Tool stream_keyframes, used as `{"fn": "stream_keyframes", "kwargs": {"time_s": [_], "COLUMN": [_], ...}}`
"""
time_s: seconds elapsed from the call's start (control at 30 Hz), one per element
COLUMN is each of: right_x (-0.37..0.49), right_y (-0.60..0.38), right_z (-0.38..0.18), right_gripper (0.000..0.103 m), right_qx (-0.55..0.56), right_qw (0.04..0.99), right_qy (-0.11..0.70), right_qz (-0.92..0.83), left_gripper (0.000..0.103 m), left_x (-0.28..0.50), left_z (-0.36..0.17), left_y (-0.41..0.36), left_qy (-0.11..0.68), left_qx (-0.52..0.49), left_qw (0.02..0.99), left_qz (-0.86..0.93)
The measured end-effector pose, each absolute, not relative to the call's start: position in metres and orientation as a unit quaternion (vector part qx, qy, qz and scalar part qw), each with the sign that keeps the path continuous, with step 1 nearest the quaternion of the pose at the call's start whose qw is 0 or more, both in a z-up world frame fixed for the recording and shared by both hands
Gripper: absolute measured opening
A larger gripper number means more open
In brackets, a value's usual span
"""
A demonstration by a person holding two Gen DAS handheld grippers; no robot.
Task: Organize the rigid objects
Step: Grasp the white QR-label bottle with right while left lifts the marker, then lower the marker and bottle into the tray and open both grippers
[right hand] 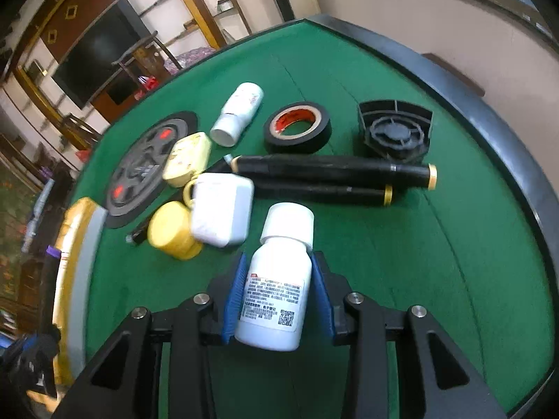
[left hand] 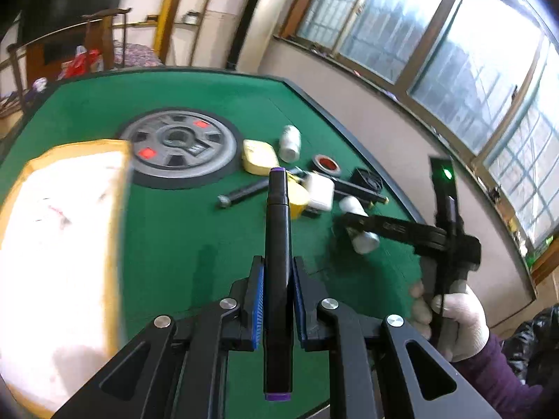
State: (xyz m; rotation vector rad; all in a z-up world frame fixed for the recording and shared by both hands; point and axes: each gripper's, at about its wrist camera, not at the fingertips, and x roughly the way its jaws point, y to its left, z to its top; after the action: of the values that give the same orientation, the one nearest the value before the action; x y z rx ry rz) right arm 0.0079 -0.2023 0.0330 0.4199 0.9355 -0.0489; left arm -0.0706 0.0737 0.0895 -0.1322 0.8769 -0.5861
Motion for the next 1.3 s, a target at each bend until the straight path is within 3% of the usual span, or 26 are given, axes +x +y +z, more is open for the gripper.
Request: {"fn": "stream_keyframes", "kwargs": {"time_s": [0.23, 0.5, 0.73, 1.0, 1.1, 1.17, 1.3], "right_x": [0.001, 0.029, 0.054, 0.073, 0.078, 0.084, 0.093], "right_y": [-0.170, -0.064, 0.043, 0.116, 0.134, 0.143, 0.150], "right_z": [0.063, 0.093, 0.096, 0.075, 0.065, 0.056, 0.055], "right_gripper": [0.036, 0.036, 0.036, 0.036, 0.036, 0.036, 0.036], "right_qx": [0.237, 0.189, 0.127, 0.057, 0.024, 0.005, -0.011], "right_qw": [0.868, 0.853, 0.837, 0.817, 0.813, 0.808, 0.809], "right_qy": [0.431, 0.453, 0.481, 0.524, 0.539, 0.552, 0.556], "right_qz": [0.069, 0.176, 0.229, 0.232, 0.218, 0.206, 0.191], "left_gripper": [0.014, 0.014, 0.014, 0.015, 0.026, 0.040, 0.050], "left_x": [-0.058, -0.003, 0.049, 0.084, 0.081, 0.072, 0.043], "left_z": [0.099, 0.066, 0.030, 0.020, 0.026, 0.035, 0.056], "left_y": [0.166, 0.252, 0.255, 0.252, 0.259, 0.266, 0.282], "left_qy": [0.409, 0.463, 0.523, 0.523, 0.509, 0.495, 0.451], "left_qx": [-0.091, -0.117, -0.117, -0.107, -0.130, -0.142, -0.162], "left_qw": [0.887, 0.875, 0.842, 0.844, 0.849, 0.855, 0.875], "left_qz": [-0.195, -0.076, -0.055, -0.049, -0.061, -0.069, -0.070]}}
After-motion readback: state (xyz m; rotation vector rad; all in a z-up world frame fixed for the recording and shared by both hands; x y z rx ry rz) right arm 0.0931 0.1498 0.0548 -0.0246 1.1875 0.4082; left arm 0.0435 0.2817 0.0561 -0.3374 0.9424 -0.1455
